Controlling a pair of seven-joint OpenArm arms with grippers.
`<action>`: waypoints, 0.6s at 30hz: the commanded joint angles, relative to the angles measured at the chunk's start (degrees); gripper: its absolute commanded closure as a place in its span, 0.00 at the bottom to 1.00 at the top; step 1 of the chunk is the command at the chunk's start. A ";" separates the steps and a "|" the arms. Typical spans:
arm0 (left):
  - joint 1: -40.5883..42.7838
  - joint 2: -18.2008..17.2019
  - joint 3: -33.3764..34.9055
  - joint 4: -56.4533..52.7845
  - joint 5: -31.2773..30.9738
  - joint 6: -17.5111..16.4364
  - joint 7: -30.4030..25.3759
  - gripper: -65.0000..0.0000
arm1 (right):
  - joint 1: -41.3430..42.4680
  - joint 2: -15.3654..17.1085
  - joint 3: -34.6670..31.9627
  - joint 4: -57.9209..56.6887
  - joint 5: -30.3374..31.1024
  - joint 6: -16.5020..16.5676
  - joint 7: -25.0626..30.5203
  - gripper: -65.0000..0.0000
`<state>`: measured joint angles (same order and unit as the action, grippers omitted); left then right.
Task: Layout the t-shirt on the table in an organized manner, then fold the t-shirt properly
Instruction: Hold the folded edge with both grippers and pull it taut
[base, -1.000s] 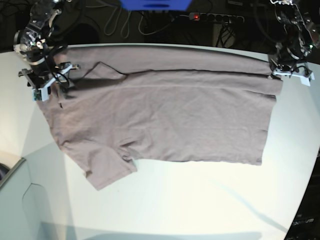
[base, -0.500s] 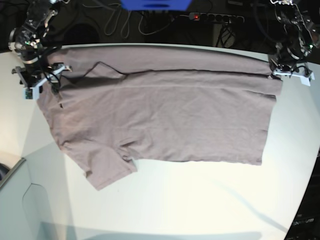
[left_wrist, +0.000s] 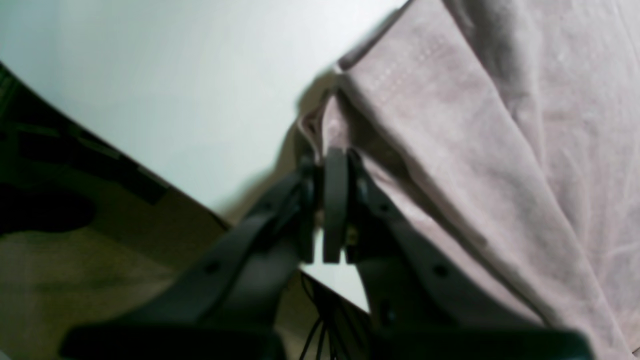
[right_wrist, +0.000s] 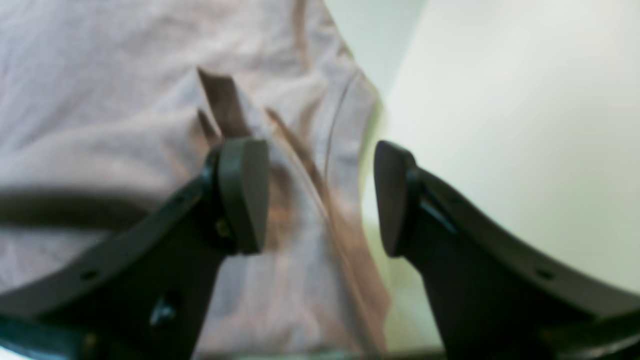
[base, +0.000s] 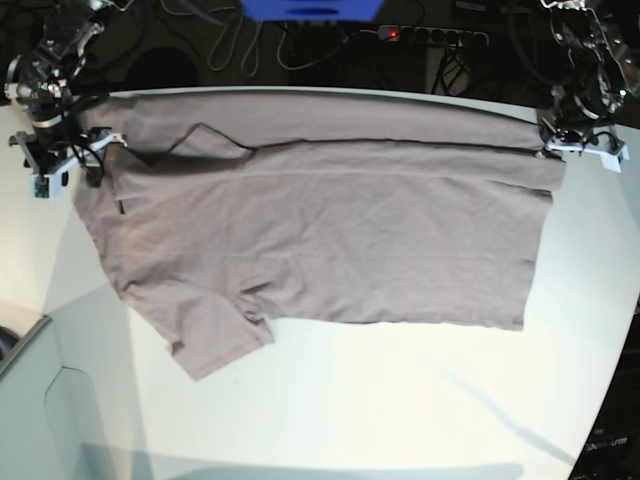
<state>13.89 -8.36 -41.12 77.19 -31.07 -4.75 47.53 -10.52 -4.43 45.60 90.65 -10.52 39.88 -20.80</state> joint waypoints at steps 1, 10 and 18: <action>0.13 -0.12 0.02 0.04 0.96 0.40 1.40 1.00 | -0.33 0.51 1.03 1.17 0.55 0.12 1.15 0.48; -0.75 -0.04 0.11 0.04 1.31 0.40 1.48 1.00 | -3.32 0.43 4.55 0.65 0.55 0.12 1.15 0.48; -0.75 -0.04 0.11 0.04 1.22 0.40 1.48 1.00 | -3.59 1.83 4.90 -4.54 0.55 0.12 1.15 0.48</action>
<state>12.97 -8.21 -41.06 77.08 -30.48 -4.75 47.75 -14.15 -3.46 50.19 85.14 -10.57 39.88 -20.84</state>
